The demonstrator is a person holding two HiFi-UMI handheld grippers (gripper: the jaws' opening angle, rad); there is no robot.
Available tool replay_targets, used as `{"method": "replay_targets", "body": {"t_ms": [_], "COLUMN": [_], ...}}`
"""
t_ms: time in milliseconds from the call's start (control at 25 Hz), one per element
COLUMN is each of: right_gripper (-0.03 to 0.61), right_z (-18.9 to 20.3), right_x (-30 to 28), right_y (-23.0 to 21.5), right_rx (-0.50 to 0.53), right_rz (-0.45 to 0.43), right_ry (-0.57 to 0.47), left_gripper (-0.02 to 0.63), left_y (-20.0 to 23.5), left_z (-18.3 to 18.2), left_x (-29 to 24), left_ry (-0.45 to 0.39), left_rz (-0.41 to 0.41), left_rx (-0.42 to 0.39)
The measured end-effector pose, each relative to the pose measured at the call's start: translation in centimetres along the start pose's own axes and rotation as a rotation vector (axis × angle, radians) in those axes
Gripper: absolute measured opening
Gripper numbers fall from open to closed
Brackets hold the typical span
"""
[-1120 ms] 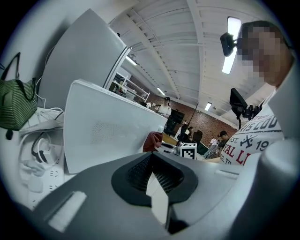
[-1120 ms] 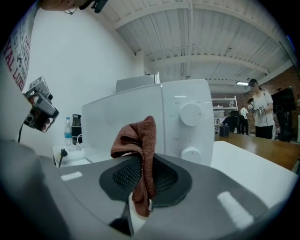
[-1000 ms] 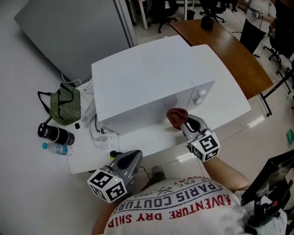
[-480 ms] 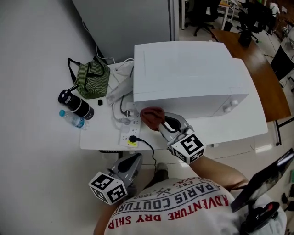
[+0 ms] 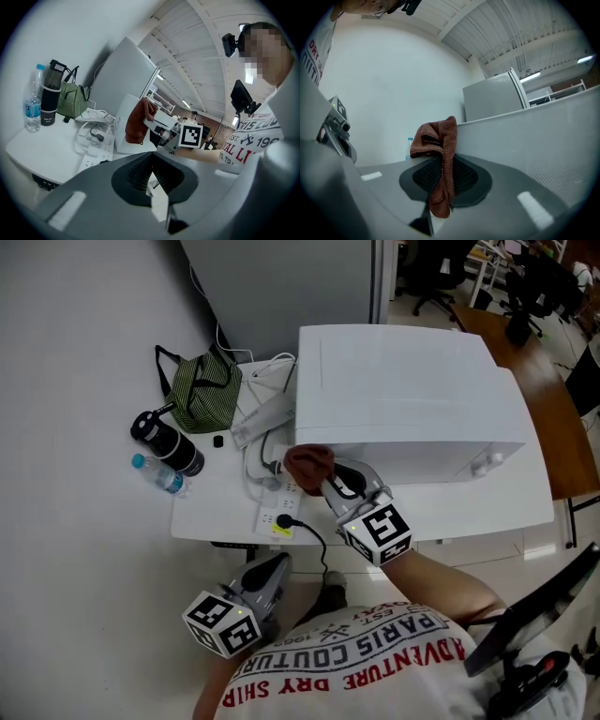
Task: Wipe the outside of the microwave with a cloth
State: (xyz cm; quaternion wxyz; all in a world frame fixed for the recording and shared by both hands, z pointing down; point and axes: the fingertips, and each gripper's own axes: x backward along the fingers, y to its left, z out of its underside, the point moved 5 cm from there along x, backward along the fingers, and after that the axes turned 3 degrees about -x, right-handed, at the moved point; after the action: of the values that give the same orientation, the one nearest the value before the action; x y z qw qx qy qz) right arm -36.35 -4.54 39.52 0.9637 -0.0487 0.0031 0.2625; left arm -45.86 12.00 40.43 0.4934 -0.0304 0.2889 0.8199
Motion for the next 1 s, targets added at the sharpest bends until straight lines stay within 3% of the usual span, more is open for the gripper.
{"method": "replay_targets", "body": {"t_ms": [400,720,1000], "right_gripper": [0.052,0.054,0.055], "right_z": [0.0,-0.4,0.1], "right_x": [6.8,16.1,22.9], "right_y": [-5.6,-12.6,-17.8], "right_rx": [-0.002,-0.008,-0.012], "right_rz": [0.136,0.362,0.537], "right_ry": [0.014,0.009,0.043], "left_gripper": [0.006,0.006,0.006], "left_y": [-3.3,-7.3,-8.9], "left_z": [-0.3,0.0,-0.1], "left_x": [-4.7,-7.8,-7.5], "left_ry": [0.072,0.103,0.09], "left_rz": [0.121,0.239,0.255], "left_rx": [-0.047,-0.087,-0.094]}}
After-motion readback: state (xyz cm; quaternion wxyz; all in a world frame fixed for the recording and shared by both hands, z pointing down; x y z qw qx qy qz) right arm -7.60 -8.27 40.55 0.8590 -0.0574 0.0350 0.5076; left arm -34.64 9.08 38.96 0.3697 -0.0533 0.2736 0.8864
